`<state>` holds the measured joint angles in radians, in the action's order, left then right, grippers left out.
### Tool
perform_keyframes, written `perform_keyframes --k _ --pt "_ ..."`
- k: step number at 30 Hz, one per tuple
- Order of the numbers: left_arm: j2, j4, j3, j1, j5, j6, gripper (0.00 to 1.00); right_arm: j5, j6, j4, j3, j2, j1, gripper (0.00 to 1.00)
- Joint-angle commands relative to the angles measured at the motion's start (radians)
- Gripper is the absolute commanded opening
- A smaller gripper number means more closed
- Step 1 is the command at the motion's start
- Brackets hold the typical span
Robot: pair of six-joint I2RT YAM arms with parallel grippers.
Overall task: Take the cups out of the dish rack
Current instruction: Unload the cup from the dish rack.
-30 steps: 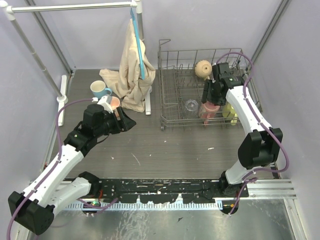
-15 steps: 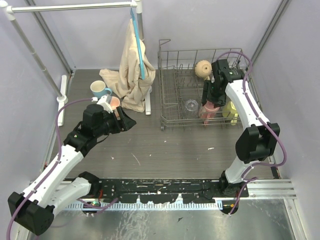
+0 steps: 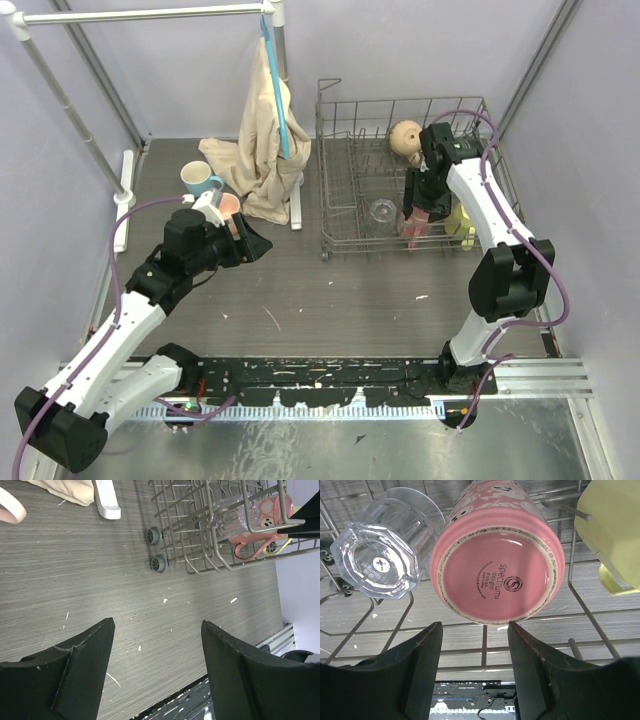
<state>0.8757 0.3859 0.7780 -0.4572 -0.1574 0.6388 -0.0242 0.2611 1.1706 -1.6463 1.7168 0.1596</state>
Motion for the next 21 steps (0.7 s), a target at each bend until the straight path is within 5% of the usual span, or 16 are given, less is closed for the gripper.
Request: perform_keyframes --k 1,21 --pt "-0.015 -0.026 -0.019 -0.003 -0.007 -0.012 0.77 0.02 -0.025 -0.019 0.016 0.053 -0.003 0.6" --pt "-0.017 -0.021 -0.019 -0.003 -0.001 -0.013 0.77 -0.039 -0.012 -0.107 -0.025 0.05 -0.003 0.62"
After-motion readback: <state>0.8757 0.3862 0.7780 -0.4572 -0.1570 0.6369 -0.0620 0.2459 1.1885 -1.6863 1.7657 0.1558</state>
